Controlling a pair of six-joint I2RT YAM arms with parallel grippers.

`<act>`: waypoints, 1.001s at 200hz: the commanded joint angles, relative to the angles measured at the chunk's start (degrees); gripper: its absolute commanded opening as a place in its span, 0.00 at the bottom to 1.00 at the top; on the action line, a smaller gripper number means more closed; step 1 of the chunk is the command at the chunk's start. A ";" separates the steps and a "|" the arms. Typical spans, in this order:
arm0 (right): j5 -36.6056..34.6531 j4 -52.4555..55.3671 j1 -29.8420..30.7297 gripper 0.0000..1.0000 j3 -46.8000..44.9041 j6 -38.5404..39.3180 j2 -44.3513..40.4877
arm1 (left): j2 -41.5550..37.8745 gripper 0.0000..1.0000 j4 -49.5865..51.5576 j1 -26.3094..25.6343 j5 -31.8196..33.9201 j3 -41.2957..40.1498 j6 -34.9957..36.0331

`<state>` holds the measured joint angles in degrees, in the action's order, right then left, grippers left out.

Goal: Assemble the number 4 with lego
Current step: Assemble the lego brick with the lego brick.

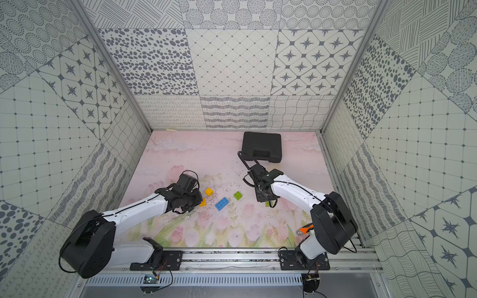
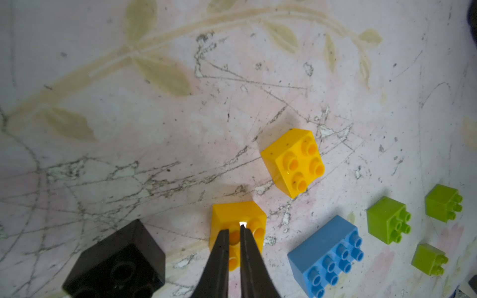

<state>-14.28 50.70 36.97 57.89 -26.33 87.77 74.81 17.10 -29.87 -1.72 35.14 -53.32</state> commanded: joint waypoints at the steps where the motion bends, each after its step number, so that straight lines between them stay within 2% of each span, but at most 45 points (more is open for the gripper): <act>1: 0.26 -1.57 -0.26 0.25 -0.70 0.84 0.61 | -0.16 0.14 -0.50 0.29 -0.31 0.32 1.01; 56: 1.96 -3.01 -1.62 0.26 -3.22 1.64 -0.02 | 0.76 0.13 -0.93 0.23 -0.57 0.46 1.02; 121: 5.13 -5.76 -2.29 0.26 -5.42 0.93 3.15 | 0.34 0.12 -0.14 0.31 -0.04 0.88 1.11; 200: 10.66 -7.86 -1.21 0.25 -10.65 -3.98 1.98 | 0.38 0.11 0.60 1.51 0.35 2.11 1.68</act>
<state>-10.76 45.25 34.89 52.40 -26.63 88.09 75.31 16.91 -29.39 -2.13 36.03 -53.28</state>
